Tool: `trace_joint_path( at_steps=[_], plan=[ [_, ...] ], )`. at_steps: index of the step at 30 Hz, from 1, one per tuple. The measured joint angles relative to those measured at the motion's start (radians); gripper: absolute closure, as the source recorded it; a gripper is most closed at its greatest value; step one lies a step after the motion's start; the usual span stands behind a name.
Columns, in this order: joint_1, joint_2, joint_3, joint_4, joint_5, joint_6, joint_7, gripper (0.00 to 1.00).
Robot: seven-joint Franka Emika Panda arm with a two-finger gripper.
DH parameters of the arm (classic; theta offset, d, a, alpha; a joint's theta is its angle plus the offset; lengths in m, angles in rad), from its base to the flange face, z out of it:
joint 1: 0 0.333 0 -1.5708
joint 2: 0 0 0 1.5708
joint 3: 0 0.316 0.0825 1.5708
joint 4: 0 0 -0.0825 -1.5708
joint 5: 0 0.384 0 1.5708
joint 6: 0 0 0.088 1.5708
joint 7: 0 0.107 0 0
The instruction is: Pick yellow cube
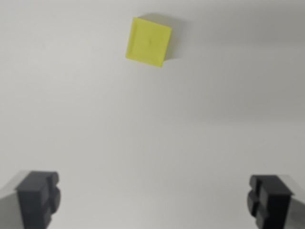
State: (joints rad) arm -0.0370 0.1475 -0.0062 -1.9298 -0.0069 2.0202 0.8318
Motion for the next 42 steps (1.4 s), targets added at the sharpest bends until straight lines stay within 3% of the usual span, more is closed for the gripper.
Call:
trace_joint_path(
  at_steps=[8,42],
  plan=[
    [0.001,0.006,0.0,-0.001,0.0,0.01,0.01,0.0],
    [0.008,0.136,0.0,-0.055,0.005,0.212,0.108,0.0]
  ],
)
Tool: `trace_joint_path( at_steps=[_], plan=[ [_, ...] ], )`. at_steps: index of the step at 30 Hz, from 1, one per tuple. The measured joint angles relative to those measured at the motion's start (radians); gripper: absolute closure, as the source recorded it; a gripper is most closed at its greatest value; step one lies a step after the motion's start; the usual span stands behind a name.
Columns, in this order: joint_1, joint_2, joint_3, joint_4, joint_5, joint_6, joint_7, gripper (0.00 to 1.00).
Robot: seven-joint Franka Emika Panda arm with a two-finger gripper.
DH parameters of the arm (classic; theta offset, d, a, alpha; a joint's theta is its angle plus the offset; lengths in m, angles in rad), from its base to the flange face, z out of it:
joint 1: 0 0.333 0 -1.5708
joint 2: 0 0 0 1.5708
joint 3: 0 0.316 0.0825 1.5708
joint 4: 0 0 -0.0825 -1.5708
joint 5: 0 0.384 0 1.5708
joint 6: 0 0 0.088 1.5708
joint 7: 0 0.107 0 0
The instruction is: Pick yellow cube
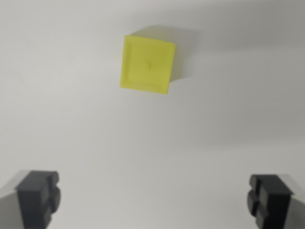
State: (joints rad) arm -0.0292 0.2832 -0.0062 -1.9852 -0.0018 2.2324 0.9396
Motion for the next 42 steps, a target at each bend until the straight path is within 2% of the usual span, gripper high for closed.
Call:
trace_joint_path(
  at_steps=[20,42],
  plan=[
    [0.004,0.095,0.0,-0.005,0.003,0.11,0.057,0.0],
    [0.009,0.214,0.0,0.013,0.006,0.222,0.12,0.0]
  ],
)
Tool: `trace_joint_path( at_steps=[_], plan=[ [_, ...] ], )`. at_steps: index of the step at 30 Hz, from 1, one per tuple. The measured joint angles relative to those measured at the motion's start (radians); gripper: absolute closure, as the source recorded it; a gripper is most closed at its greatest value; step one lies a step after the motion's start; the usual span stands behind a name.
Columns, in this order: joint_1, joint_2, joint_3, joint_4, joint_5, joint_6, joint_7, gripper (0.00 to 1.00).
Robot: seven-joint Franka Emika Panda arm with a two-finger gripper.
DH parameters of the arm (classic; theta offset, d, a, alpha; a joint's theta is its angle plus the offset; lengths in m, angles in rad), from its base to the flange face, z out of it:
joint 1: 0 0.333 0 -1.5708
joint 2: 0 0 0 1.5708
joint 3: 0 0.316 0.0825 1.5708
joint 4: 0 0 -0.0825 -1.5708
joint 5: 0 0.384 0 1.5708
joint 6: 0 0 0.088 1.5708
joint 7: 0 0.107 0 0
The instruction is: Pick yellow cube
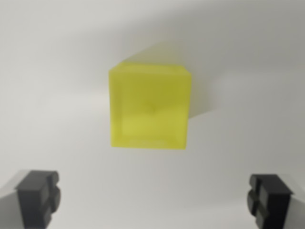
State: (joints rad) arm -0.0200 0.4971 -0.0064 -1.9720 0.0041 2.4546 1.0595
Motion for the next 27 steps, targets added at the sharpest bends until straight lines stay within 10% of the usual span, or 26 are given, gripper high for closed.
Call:
trace_joint_path(
  at_steps=[27],
  plan=[
    [0.004,0.153,0.0,0.048,0.002,0.116,0.058,0.0]
  ],
)
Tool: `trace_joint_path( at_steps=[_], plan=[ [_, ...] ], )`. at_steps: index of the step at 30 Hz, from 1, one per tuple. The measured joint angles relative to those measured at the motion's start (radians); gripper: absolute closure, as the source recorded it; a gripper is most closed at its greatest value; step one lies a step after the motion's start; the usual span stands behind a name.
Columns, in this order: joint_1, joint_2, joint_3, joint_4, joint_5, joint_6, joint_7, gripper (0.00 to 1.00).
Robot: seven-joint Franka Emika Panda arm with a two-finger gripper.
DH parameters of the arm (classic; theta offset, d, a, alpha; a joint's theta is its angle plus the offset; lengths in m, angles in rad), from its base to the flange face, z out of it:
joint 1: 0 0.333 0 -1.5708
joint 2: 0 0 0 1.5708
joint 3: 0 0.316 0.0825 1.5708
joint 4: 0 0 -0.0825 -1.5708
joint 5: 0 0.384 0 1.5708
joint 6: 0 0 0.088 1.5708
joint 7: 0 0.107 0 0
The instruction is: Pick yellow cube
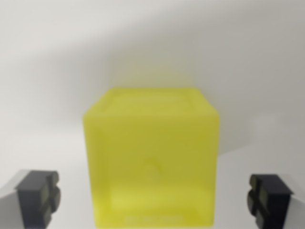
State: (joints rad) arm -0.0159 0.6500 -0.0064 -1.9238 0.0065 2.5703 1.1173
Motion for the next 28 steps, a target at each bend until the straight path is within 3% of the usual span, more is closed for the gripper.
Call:
trace_joint_path(
  at_steps=[13,23,24,28],
  plan=[
    [0.001,0.072,0.0,0.025,0.001,0.048,0.005,0.0],
    [0.001,0.079,0.0,0.028,0.001,0.053,0.007,0.0],
    [0.001,0.079,0.0,0.028,0.001,0.053,0.007,1.0],
    [0.001,0.079,0.0,0.028,0.001,0.053,0.007,1.0]
  ],
)
